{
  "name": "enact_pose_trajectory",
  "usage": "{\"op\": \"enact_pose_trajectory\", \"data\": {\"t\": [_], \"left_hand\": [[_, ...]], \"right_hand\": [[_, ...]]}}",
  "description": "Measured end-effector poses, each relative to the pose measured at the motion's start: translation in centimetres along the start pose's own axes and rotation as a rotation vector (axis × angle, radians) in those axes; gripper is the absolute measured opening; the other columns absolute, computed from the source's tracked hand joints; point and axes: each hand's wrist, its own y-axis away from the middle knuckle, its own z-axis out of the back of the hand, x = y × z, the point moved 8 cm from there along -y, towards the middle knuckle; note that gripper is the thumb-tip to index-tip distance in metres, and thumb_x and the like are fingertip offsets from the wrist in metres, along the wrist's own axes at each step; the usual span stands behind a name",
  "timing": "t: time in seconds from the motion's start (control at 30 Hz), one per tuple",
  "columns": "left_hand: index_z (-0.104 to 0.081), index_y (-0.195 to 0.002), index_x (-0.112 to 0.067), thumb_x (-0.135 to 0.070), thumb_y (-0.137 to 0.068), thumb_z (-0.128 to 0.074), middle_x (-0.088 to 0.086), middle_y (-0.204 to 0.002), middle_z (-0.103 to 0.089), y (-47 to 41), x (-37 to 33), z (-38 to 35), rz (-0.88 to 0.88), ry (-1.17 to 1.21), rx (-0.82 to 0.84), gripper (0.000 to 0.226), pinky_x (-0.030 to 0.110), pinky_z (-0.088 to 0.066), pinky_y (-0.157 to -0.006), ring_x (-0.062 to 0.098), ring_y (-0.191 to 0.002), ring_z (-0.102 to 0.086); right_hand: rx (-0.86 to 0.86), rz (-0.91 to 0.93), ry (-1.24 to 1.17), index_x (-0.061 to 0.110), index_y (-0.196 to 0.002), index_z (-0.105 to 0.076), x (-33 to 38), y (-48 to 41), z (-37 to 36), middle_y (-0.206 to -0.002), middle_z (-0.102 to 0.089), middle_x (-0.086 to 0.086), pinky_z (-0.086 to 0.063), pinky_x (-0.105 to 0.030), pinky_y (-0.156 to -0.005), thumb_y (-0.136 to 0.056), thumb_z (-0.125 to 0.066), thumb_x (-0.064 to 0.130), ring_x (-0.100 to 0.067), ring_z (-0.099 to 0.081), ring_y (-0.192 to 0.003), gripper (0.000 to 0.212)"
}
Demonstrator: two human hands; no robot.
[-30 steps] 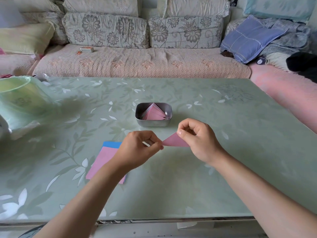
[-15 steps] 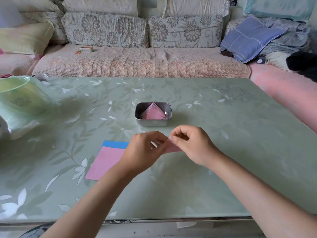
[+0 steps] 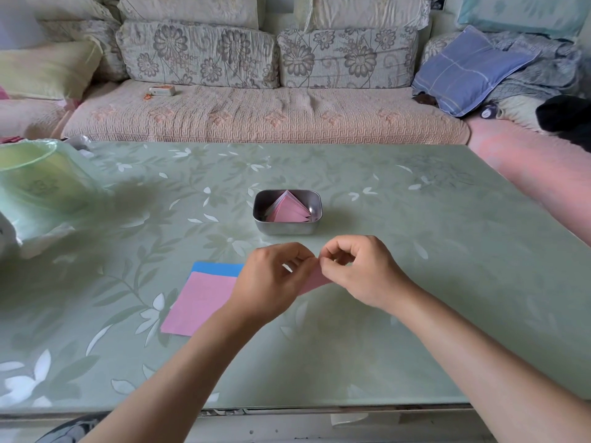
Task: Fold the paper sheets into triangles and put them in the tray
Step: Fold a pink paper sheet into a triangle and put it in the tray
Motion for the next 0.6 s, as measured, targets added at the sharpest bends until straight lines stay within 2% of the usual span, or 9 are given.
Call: {"op": "enact_pose_trajectory", "data": {"t": [0.2, 0.37, 0.47, 0.6], "left_hand": [[-0.068, -0.072, -0.031, -0.024, -0.083, -0.062, -0.020, -0.068, -0.066, -0.6, 0.8, 2.6, 0.049, 0.015, -0.147, 0.014, 0.007, -0.040, -0.054, -0.001, -0.059, -0.058], [-0.067, -0.076, -0.030, -0.030, -0.081, -0.059, -0.015, -0.069, -0.065, -1.5, 2.4, 6.0, 0.117, 0.019, -0.265, 0.010, 0.013, -0.043, -0.057, 0.001, -0.061, -0.058], [-0.067, -0.080, -0.029, -0.019, -0.088, -0.063, -0.018, -0.072, -0.064, -1.5, 2.6, 5.9, 0.081, -0.092, -0.148, 0.013, 0.007, -0.040, -0.057, -0.002, -0.062, -0.058], [-0.068, -0.080, -0.027, -0.023, -0.090, -0.066, -0.016, -0.073, -0.067, -1.2, 1.8, 4.0, 0.031, -0.121, -0.020, 0.011, 0.014, -0.046, -0.062, 0.002, -0.066, -0.061]], "right_hand": [[-0.043, -0.047, -0.017, 0.029, -0.067, -0.068, -0.7, -0.3, 1.1, -0.055, -0.060, 0.013, -0.038, -0.015, -0.048, -0.075, -0.066, 0.031, -0.003, -0.047, -0.047, 0.008], [-0.074, -0.096, 0.055, 0.027, -0.066, -0.067, -1.5, -0.5, 2.0, -0.056, -0.060, 0.016, -0.040, -0.015, -0.050, -0.080, -0.068, 0.021, -0.003, -0.048, -0.049, 0.015], [-0.084, -0.098, 0.002, 0.029, -0.074, -0.067, -1.3, -0.6, 1.9, -0.056, -0.057, 0.020, -0.037, -0.014, -0.048, -0.082, -0.064, 0.025, -0.003, -0.046, -0.047, 0.010], [-0.017, -0.016, -0.048, 0.035, -0.092, -0.072, 0.4, -0.8, 0.0, -0.066, -0.060, 0.027, -0.038, -0.011, -0.053, -0.084, -0.074, 0.032, -0.002, -0.046, -0.051, 0.008]]}}
